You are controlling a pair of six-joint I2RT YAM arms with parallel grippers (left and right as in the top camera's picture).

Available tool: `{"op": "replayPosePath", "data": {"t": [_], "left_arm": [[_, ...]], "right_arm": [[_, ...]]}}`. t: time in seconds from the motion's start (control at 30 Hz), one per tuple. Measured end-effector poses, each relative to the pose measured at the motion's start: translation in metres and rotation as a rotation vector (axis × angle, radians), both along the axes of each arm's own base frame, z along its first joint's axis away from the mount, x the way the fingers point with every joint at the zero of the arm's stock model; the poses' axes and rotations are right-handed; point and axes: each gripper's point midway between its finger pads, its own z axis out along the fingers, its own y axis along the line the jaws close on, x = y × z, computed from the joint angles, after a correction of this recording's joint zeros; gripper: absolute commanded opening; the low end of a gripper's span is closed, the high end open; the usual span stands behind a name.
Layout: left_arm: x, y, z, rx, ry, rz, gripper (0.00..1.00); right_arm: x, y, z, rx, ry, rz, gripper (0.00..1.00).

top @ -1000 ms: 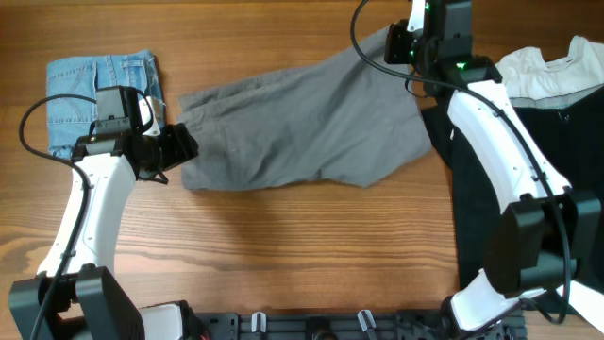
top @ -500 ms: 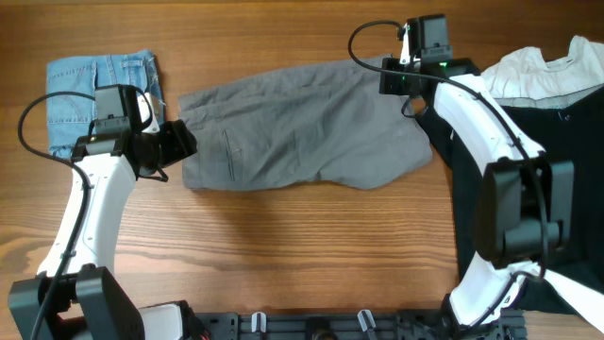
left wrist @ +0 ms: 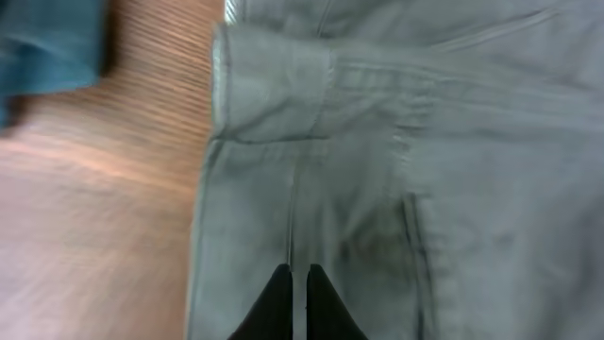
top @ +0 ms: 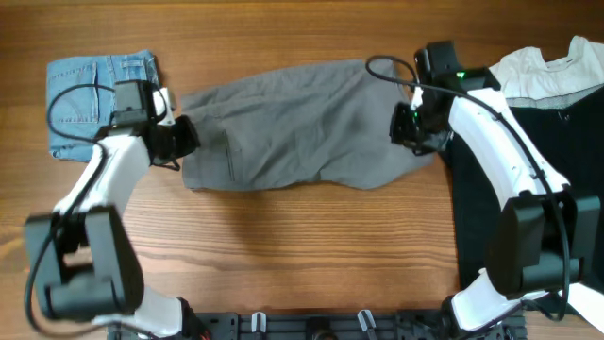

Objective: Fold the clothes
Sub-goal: 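Regrasp the shorts' ends with both grippers and straighten the fold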

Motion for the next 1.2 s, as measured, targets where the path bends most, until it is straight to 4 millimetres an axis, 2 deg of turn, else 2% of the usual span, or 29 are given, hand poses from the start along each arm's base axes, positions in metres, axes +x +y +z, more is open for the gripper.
{"op": "replayPosePath", "data": {"t": [0.03, 0.07, 0.1, 0.13, 0.17, 0.27, 0.3, 0.33, 0.4, 0.43, 0.47, 0.53, 0.67, 0.7, 0.73, 0.83, 0.93, 0.97, 1.03, 1.07, 1.13, 1.2], "left_arm": [[0.001, -0.001, -0.005, -0.003, 0.006, -0.004, 0.06], [0.002, -0.004, -0.029, -0.007, 0.047, -0.012, 0.08], [0.002, -0.004, -0.032, -0.007, 0.050, -0.012, 0.09], [0.006, -0.004, -0.035, -0.005, 0.041, -0.013, 0.11], [0.009, -0.003, -0.039, -0.005, 0.036, -0.013, 0.13], [0.013, -0.001, -0.038, -0.002, 0.020, -0.009, 0.16], [0.014, -0.001, -0.038, -0.002, 0.015, -0.009, 0.16], [0.015, -0.001, -0.038, -0.002, 0.013, -0.009, 0.16], [0.015, -0.001, -0.038, -0.002, 0.012, -0.009, 0.16], [0.015, -0.001, -0.038, -0.002, 0.012, -0.009, 0.16], [0.015, 0.000, -0.038, -0.001, 0.012, -0.008, 0.16], [0.015, 0.000, -0.038, -0.002, 0.013, -0.008, 0.16], [0.015, 0.000, -0.038, -0.002, 0.013, -0.006, 0.08], [0.015, 0.001, -0.038, 0.000, 0.014, -0.002, 0.08], [0.015, 0.003, -0.038, 0.003, 0.015, 0.000, 0.08], [0.015, 0.007, -0.039, 0.003, 0.017, 0.010, 0.08], [0.015, 0.011, -0.037, 0.002, 0.031, 0.021, 0.09], [0.014, 0.014, -0.036, 0.005, 0.040, 0.028, 0.10], [0.012, 0.018, -0.034, 0.009, 0.059, 0.038, 0.15], [0.013, 0.020, -0.031, 0.010, 0.063, 0.041, 0.17], [0.015, 0.020, -0.021, 0.006, 0.064, 0.044, 0.25], [0.021, 0.018, -0.005, -0.006, 0.031, 0.033, 0.28]], "right_arm": [[-0.017, -0.018, -0.021, -0.014, 0.068, -0.053, 0.43], [-0.020, -0.021, -0.024, -0.015, 0.078, -0.065, 0.57], [-0.020, -0.025, -0.028, -0.010, 0.078, -0.074, 0.73], [-0.020, -0.027, -0.032, -0.006, 0.076, -0.075, 0.82], [-0.023, -0.029, -0.036, -0.003, 0.082, -0.081, 0.88], [-0.029, -0.031, -0.050, -0.003, 0.088, -0.091, 0.90], [-0.029, -0.031, -0.055, -0.001, 0.079, -0.092, 0.88], [-0.028, -0.031, -0.058, 0.000, 0.071, -0.097, 0.81], [-0.027, -0.031, -0.066, 0.004, 0.053, -0.118, 0.53], [-0.025, -0.031, -0.069, 0.007, 0.039, -0.125, 0.42], [-0.023, -0.031, -0.073, 0.010, 0.023, -0.132, 0.22], [-0.018, -0.030, -0.079, 0.017, -0.009, -0.145, 0.05], [-0.020, -0.030, -0.083, 0.017, -0.012, -0.141, 0.04], [-0.027, -0.032, -0.083, 0.006, 0.014, -0.140, 0.04], [-0.034, -0.034, -0.084, -0.008, 0.046, -0.149, 0.04], [-0.078, -0.047, -0.084, -0.097, 0.225, -0.214, 0.04], [-0.095, -0.053, -0.082, -0.138, 0.295, -0.250, 0.04], [-0.101, -0.055, -0.081, -0.153, 0.316, -0.254, 0.06], [-0.106, -0.059, -0.079, -0.177, 0.335, -0.254, 0.22], [-0.106, -0.060, -0.079, -0.182, 0.333, -0.253, 0.26], [-0.101, -0.061, -0.078, -0.185, 0.305, -0.221, 0.34], [-0.094, -0.060, -0.074, -0.173, 0.260, -0.191, 0.38]]}}
